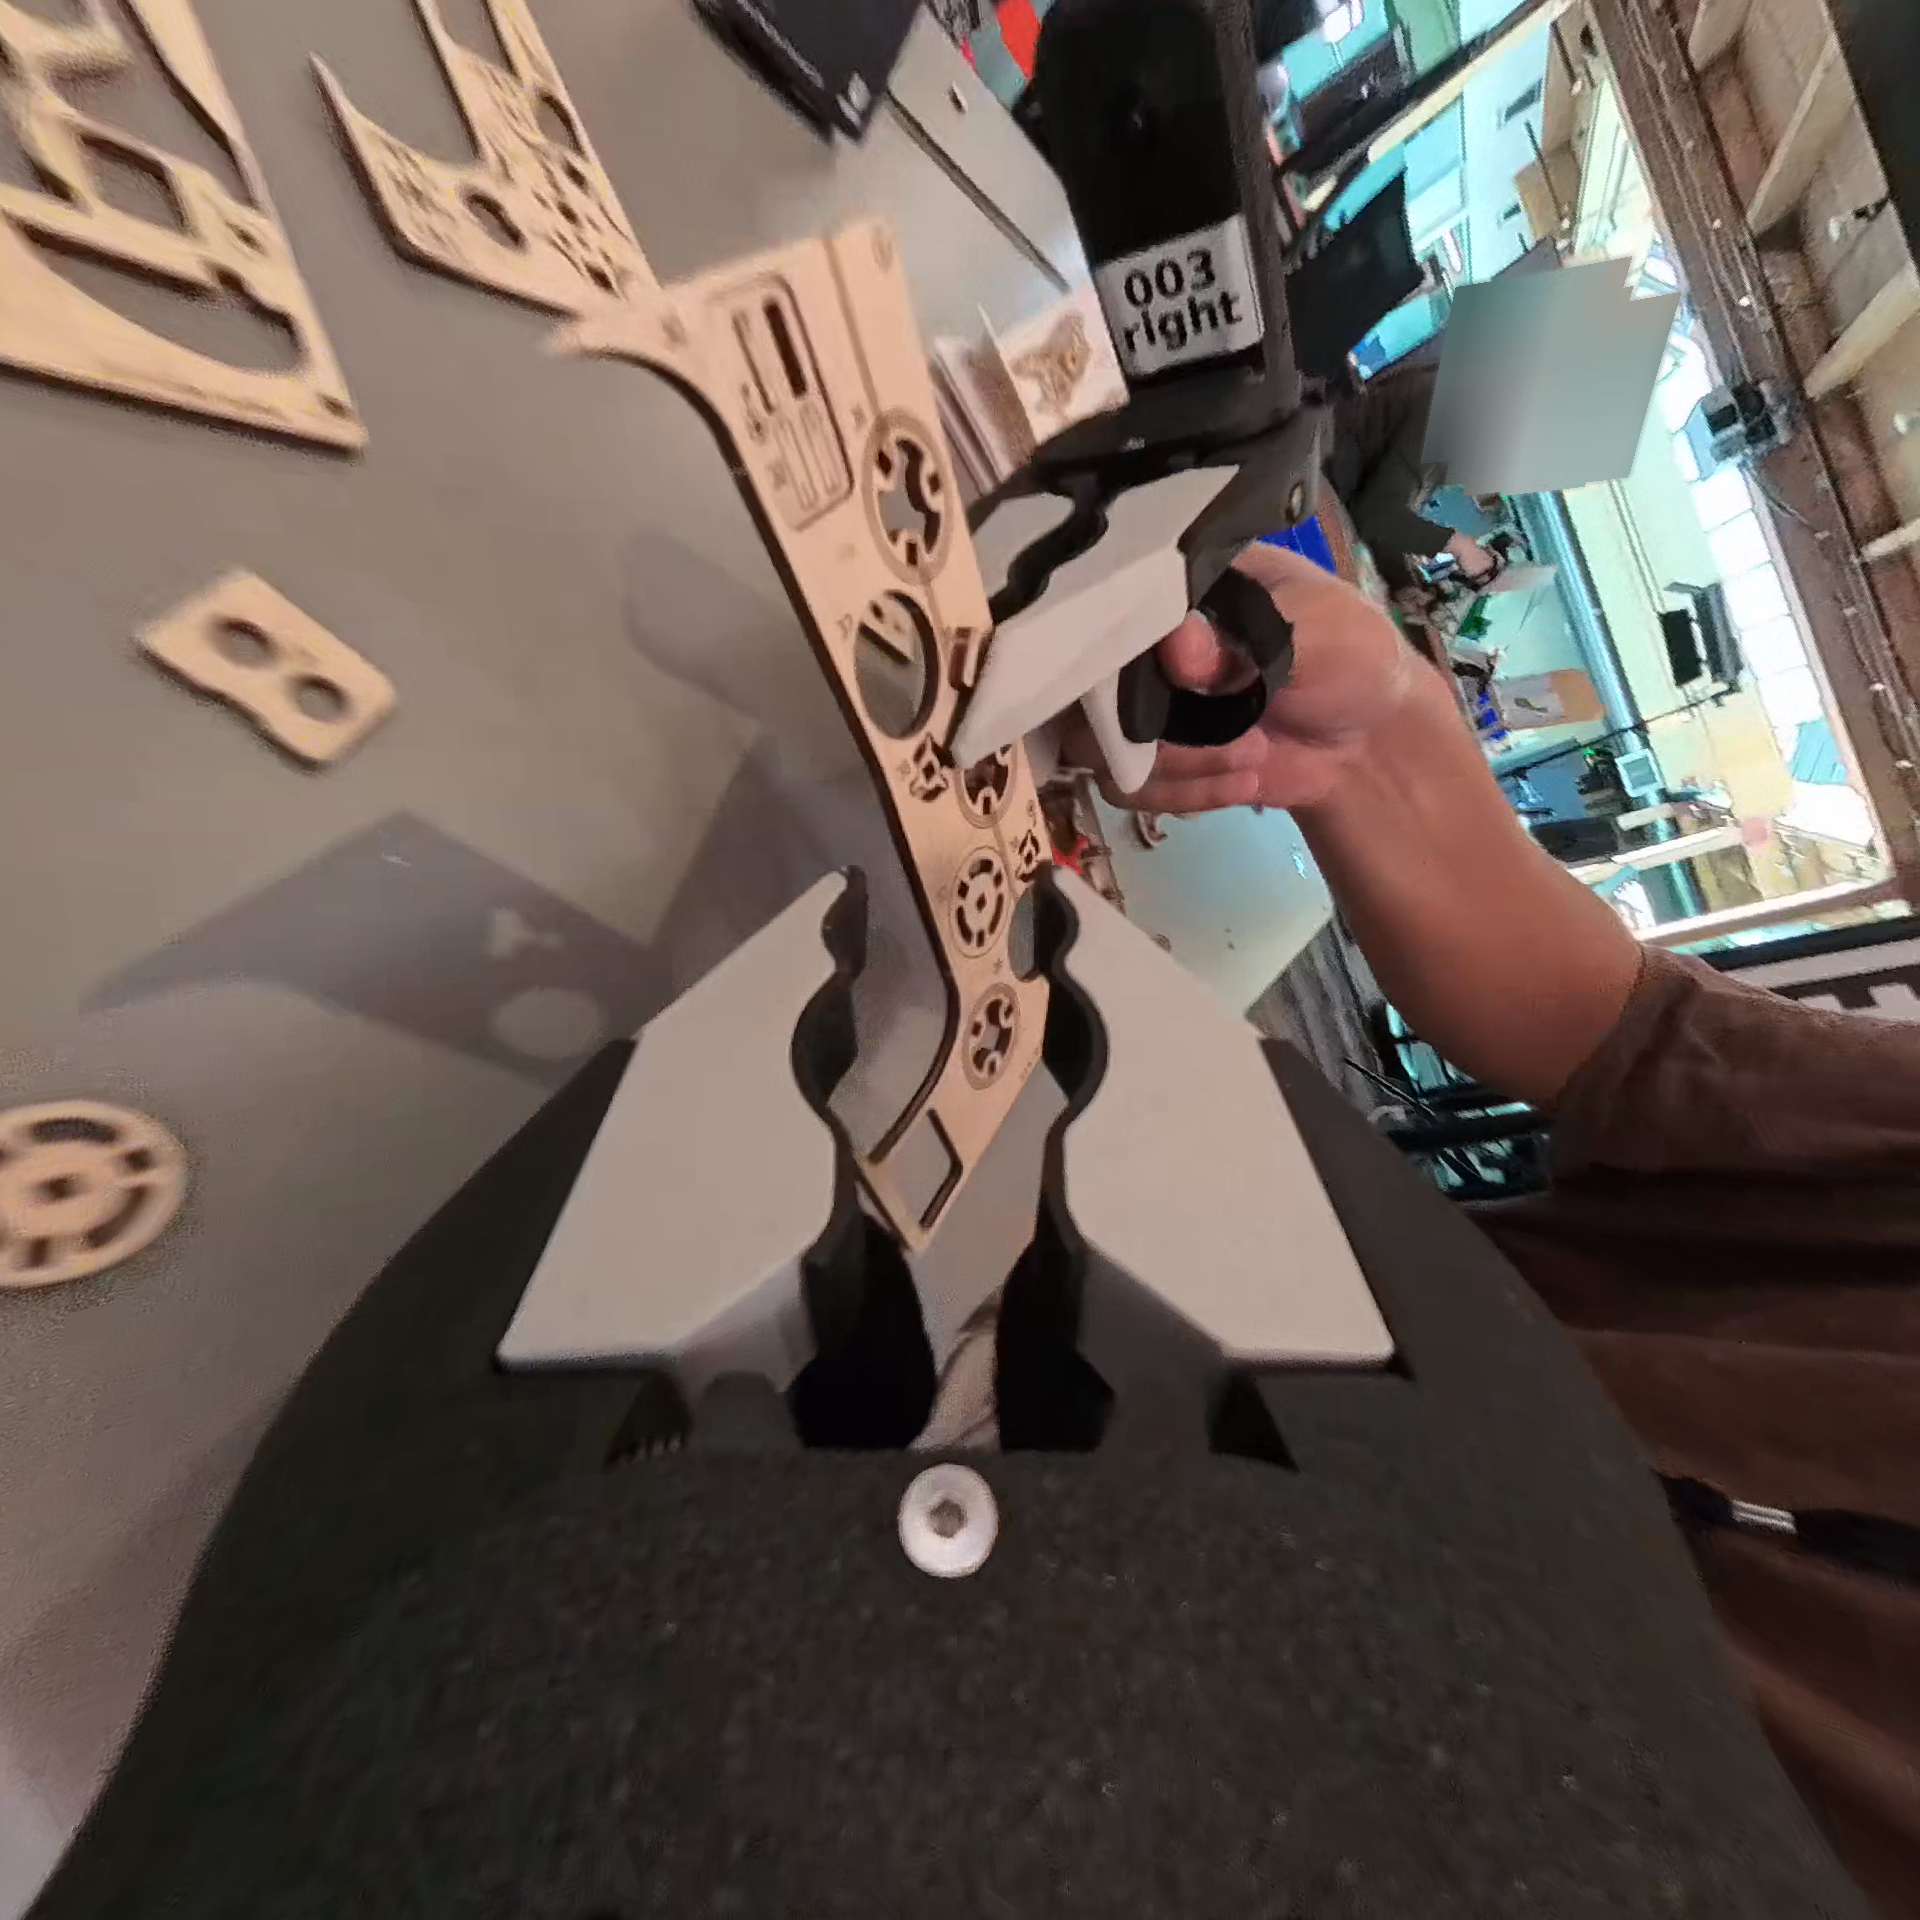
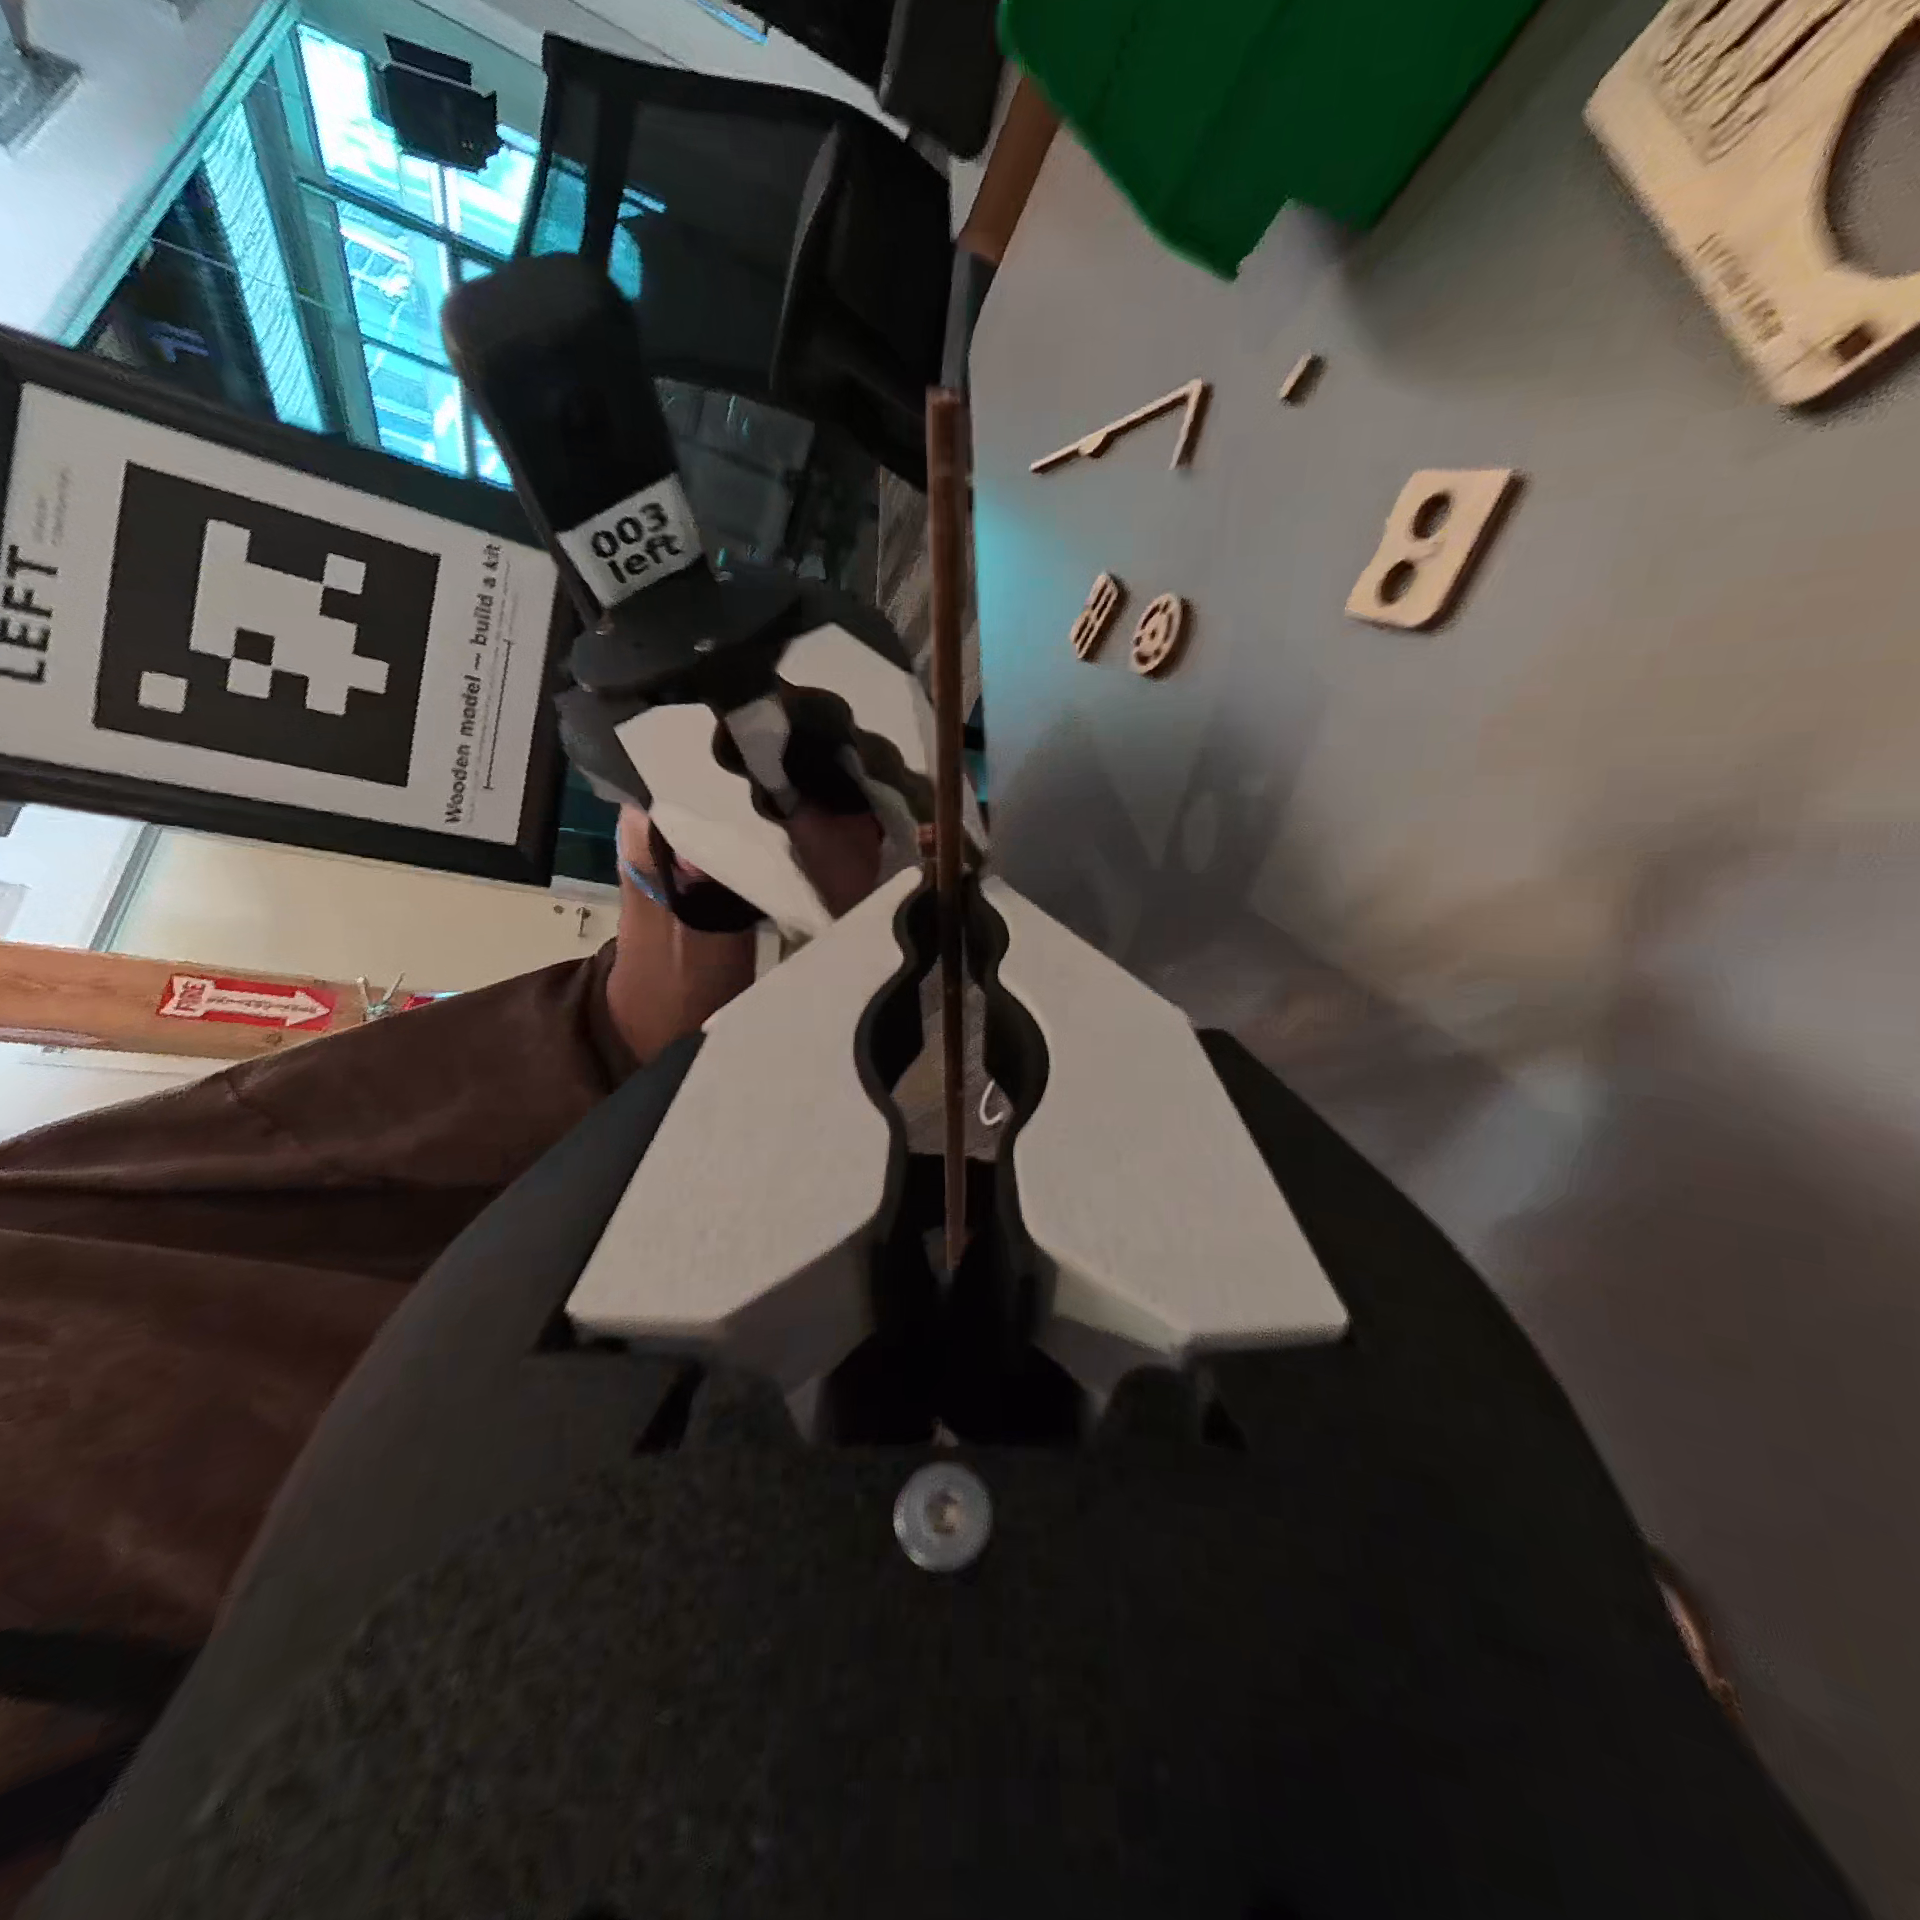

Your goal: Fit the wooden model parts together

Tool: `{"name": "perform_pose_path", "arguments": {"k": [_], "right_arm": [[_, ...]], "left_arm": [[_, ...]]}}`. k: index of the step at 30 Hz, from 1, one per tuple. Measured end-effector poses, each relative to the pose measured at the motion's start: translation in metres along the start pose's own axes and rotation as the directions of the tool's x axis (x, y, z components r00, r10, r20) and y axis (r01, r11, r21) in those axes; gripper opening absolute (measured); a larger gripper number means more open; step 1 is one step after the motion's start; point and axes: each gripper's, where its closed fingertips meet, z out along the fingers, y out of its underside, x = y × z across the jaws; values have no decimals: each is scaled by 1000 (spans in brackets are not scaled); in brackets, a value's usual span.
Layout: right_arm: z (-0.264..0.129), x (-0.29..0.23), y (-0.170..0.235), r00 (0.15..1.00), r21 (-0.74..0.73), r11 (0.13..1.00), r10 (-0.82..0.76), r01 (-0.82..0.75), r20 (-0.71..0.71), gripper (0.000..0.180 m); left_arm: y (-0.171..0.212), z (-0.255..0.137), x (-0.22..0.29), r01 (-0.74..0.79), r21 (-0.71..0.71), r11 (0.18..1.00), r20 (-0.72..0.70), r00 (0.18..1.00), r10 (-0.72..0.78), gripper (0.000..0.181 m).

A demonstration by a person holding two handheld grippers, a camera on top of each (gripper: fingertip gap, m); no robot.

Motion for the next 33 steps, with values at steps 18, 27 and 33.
{"name": "perform_pose_path", "arguments": {"k": [18, 27, 33], "right_arm": [[-17, 14, -39, 984, 95, 995, -2, 19, -179, 18], [-16, 13, -56, 933, -3, 971, -230, 239, -276, 34], [8, -17, -52, 987, 55, 985, -161, 161, -9, 29]], "left_arm": [[-7, 22, -23, 114, -12, 993, -62, 991, -115, 1], [2, 6, -34, 76, -74, 994, 55, 996, -72, 0], [6, 17, 10, 121, -94, 988, -207, 968, -139, 0]]}}
